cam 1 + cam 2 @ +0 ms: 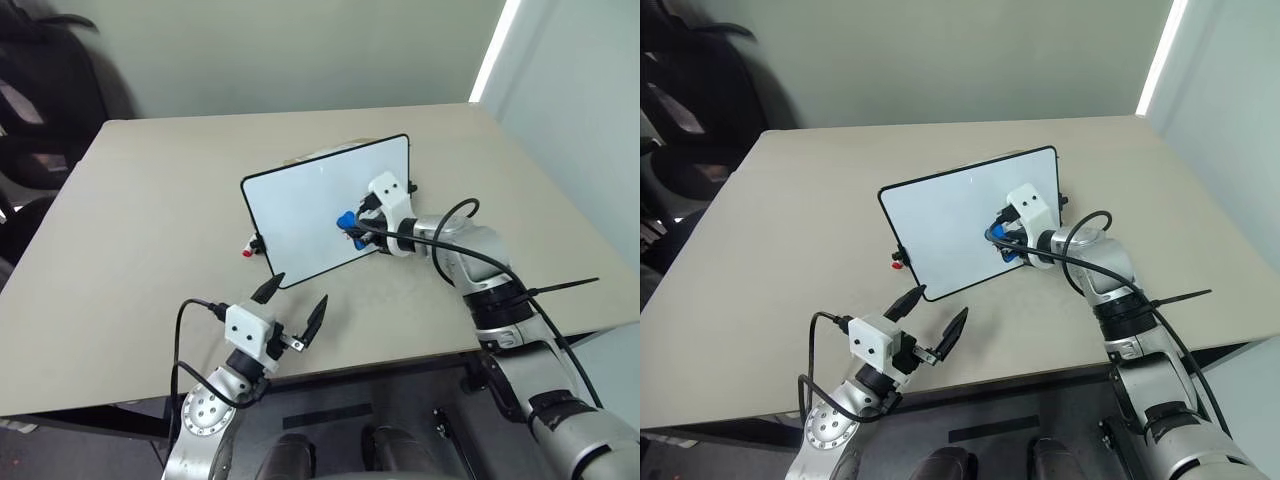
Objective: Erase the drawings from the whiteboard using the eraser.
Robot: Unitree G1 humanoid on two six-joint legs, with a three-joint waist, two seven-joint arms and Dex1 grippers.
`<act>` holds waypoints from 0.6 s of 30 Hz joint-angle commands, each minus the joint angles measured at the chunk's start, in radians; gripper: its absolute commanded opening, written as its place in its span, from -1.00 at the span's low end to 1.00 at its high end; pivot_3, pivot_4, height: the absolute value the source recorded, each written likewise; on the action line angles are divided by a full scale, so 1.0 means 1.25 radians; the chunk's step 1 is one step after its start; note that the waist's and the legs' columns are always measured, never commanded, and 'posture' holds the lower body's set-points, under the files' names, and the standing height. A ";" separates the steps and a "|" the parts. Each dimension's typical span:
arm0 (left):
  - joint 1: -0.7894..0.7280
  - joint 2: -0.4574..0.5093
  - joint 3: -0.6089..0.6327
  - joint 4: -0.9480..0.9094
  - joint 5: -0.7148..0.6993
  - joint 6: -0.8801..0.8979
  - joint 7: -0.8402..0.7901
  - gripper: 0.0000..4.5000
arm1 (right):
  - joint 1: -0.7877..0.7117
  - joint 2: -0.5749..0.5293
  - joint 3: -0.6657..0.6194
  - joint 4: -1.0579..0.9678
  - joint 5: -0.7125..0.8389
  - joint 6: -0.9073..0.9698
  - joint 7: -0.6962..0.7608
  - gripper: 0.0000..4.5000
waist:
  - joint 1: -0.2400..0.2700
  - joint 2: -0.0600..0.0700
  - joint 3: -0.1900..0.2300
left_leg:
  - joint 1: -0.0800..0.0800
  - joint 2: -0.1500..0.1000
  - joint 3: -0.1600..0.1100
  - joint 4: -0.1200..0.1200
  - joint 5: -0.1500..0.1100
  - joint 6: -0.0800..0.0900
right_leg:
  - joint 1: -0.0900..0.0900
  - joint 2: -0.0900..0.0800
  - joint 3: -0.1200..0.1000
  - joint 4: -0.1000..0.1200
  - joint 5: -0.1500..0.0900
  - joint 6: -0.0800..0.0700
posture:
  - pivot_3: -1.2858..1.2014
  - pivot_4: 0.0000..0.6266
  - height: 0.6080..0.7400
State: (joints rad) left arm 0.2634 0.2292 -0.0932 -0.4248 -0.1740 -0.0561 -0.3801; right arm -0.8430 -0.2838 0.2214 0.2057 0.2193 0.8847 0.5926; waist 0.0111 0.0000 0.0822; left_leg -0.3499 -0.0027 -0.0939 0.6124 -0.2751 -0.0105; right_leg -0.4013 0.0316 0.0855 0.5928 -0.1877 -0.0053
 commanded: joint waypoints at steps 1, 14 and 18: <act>0.010 -0.003 0.008 -0.052 -0.012 -0.005 0.007 1.00 | -0.008 0.006 0.021 0.040 -0.034 -0.024 -0.007 -0.68 | -0.002 0.000 0.000 | 0.000 0.000 0.000 0.000 -0.001 -0.002 | 0.000 0.000 0.000 0.000 0.000 0.000 | 0.03 -0.52 0.99; 0.029 0.001 0.013 -0.076 -0.020 -0.003 0.016 1.00 | -0.054 0.040 0.014 0.145 -0.079 -0.063 -0.003 -0.68 | -0.010 0.001 0.003 | 0.000 0.000 0.000 0.000 -0.004 -0.008 | -0.005 0.000 -0.001 0.001 -0.002 0.004 | 0.03 -0.52 0.99; 0.019 0.003 0.013 -0.068 -0.019 -0.003 0.015 1.00 | -0.099 0.040 -0.013 0.146 -0.076 -0.067 -0.013 -0.68 | -0.014 0.001 0.007 | -0.001 0.000 0.001 0.000 -0.003 -0.010 | -0.006 0.000 -0.001 0.001 -0.001 0.002 | 0.03 -0.52 0.99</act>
State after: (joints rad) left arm 0.2969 0.2309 -0.0846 -0.4732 -0.1938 -0.0553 -0.3644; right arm -0.9118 -0.2385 0.2494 0.4190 0.1229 0.8313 0.5915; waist -0.0060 0.0008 0.0905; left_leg -0.3510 -0.0023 -0.0931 0.6120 -0.2784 -0.0226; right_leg -0.4098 0.0318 0.0848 0.5938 -0.1886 -0.0030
